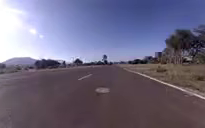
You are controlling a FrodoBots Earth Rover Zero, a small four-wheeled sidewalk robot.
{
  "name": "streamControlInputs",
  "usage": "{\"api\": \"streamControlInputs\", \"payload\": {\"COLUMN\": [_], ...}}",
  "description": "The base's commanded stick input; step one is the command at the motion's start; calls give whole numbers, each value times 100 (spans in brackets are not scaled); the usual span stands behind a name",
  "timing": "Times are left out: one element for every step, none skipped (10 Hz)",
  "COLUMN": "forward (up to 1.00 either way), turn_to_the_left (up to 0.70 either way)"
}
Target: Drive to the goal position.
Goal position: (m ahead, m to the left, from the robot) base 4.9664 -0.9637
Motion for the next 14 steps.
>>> {"api": "streamControlInputs", "payload": {"forward": [100, 100, 100, 100, 100, 100, 100, 100, 100, 100, 100, 100, 100, 100], "turn_to_the_left": [-6, 0, 0, 0, 0, 0, 0, 0, 0, 0, 0, 0, 0, 0]}}
